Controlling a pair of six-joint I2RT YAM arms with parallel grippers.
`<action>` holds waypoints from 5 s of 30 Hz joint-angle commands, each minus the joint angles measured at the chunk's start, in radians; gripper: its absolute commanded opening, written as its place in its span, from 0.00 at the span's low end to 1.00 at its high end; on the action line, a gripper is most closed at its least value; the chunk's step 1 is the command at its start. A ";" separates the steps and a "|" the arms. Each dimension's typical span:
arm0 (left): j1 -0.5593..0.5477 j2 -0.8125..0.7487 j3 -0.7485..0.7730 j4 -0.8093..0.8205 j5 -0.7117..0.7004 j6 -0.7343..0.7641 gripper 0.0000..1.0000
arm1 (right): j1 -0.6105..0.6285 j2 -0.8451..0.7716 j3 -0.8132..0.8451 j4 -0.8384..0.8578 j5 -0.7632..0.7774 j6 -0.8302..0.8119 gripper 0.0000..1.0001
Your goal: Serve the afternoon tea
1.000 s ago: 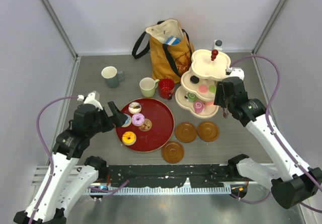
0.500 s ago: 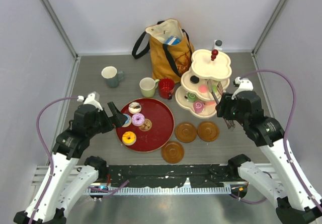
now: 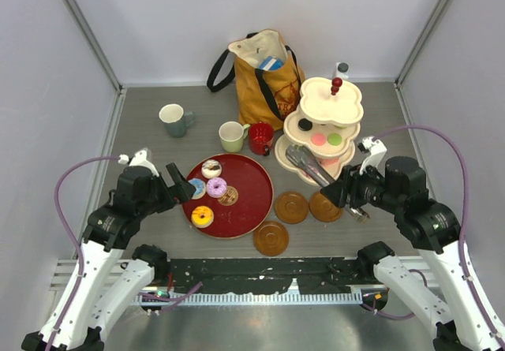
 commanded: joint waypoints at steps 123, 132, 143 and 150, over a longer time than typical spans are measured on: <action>0.005 0.210 0.263 -0.028 -0.074 0.039 1.00 | 0.081 0.518 0.523 -0.019 0.560 0.005 0.63; 0.005 0.186 0.283 -0.054 -0.094 0.050 1.00 | 0.081 0.471 0.571 -0.022 0.563 -0.019 0.64; 0.005 0.109 0.274 -0.128 -0.134 0.054 1.00 | 0.083 0.369 0.596 -0.014 0.413 -0.096 0.63; 0.005 0.105 0.298 -0.169 -0.168 0.060 1.00 | 0.214 0.406 0.576 0.044 0.343 -0.104 0.61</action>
